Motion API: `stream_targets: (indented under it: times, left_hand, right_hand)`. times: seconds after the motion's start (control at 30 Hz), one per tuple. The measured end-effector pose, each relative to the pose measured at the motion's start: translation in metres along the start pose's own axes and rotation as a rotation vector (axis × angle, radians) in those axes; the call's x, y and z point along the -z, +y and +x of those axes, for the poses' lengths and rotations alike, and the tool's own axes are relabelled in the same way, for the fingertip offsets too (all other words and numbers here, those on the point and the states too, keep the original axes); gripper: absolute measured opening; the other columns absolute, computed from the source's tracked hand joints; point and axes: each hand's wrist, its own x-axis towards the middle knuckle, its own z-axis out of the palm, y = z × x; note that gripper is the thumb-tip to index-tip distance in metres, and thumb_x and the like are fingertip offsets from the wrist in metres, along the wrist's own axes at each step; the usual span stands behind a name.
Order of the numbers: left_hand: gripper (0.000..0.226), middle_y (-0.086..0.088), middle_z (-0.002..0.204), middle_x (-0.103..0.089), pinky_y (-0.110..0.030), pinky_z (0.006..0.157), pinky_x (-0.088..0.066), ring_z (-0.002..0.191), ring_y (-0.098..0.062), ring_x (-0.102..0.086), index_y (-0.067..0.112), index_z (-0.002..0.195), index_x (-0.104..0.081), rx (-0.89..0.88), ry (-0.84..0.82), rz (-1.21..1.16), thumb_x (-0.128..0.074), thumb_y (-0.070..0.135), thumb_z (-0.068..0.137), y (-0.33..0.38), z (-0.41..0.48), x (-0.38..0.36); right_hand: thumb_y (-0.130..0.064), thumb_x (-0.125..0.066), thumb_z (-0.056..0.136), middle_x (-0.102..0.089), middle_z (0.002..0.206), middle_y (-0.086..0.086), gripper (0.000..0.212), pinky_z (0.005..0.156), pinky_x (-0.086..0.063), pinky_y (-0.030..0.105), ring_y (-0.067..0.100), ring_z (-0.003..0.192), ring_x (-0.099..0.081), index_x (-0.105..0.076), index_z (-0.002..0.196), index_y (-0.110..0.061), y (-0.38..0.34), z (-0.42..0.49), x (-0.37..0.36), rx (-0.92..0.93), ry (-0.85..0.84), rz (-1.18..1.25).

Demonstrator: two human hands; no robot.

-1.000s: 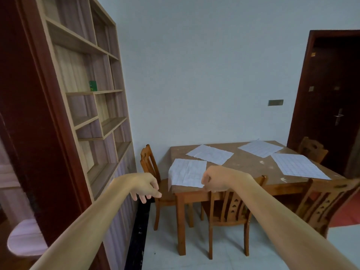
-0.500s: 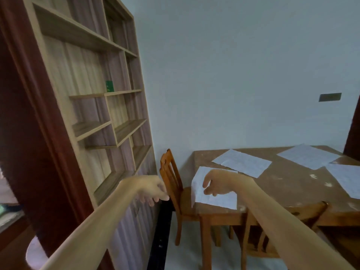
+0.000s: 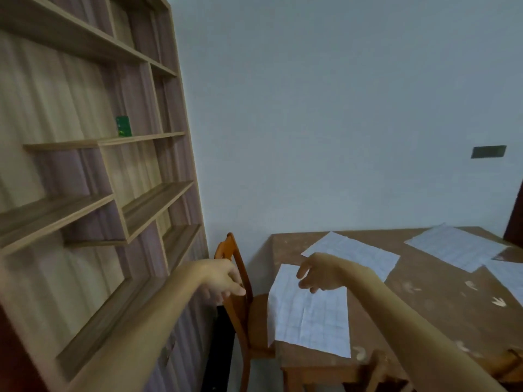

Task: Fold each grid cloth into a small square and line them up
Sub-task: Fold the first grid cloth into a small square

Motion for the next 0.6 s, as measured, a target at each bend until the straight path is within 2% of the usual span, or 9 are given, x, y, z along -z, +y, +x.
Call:
stream_targets:
  times: [0.1,0.2,0.27,0.37,0.5,0.6]
  left_hand:
    - [0.051,-0.006,0.121,-0.067,-0.035,0.090,-0.058,0.097,-0.017,-0.071,0.019,0.138,-0.051,-0.039,-0.034,0.005,-0.064,0.040,0.094,0.001,0.041,0.012]
    - [0.051,-0.004,0.122,-0.067,-0.033,0.087,-0.057,0.097,-0.014,-0.070,0.021,0.138,-0.051,-0.093,-0.045,0.032,-0.064,0.042,0.093,-0.006,0.087,0.029]
    - [0.053,-0.003,0.123,-0.067,-0.029,0.081,-0.057,0.095,-0.013,-0.071,0.022,0.138,-0.051,-0.132,-0.057,0.054,-0.065,0.045,0.092,-0.014,0.120,0.043]
    - [0.052,-0.001,0.123,-0.067,-0.026,0.077,-0.056,0.094,-0.011,-0.071,0.022,0.137,-0.053,-0.202,-0.035,0.098,-0.063,0.047,0.092,-0.018,0.159,0.064]
    - [0.049,-0.004,0.129,-0.064,-0.033,0.091,-0.058,0.099,-0.015,-0.070,0.020,0.137,-0.052,-0.283,-0.124,0.109,-0.061,0.044,0.094,-0.011,0.199,0.078]
    - [0.051,-0.005,0.130,-0.063,-0.033,0.089,-0.058,0.100,-0.015,-0.071,0.020,0.138,-0.051,-0.319,-0.174,0.123,-0.062,0.044,0.094,-0.011,0.233,0.086]
  right_hand:
    - [-0.024,-0.064,0.092,-0.075,0.104,0.009,0.035,0.085,-0.058,0.029,0.014,0.089,-0.073,-0.064,0.126,-0.016,0.008,0.032,0.003,-0.048,-0.011,0.003]
    - [-0.025,-0.063,0.093,-0.075,0.102,0.009,0.034,0.069,-0.054,0.019,0.008,0.071,-0.067,-0.063,0.126,-0.017,0.014,0.064,0.007,-0.105,0.005,-0.030]
    - [-0.026,-0.063,0.093,-0.076,0.100,0.007,0.033,0.065,-0.049,0.018,0.002,0.061,-0.061,-0.064,0.125,-0.019,0.015,0.089,0.012,-0.140,0.036,-0.042]
    - [-0.025,-0.063,0.093,-0.076,0.098,0.001,0.031,0.074,-0.050,0.021,0.002,0.068,-0.066,-0.066,0.123,-0.018,0.013,0.125,0.018,-0.182,0.072,0.000]
    - [-0.024,-0.062,0.093,-0.076,0.103,0.001,0.032,0.081,-0.052,0.024,0.008,0.086,-0.073,-0.066,0.123,-0.017,0.010,0.163,0.020,-0.215,0.080,0.025]
    - [-0.027,-0.063,0.092,-0.076,0.104,0.002,0.032,0.090,-0.053,0.029,0.007,0.088,-0.073,-0.066,0.123,-0.020,0.015,0.184,0.021,-0.256,0.059,0.006]
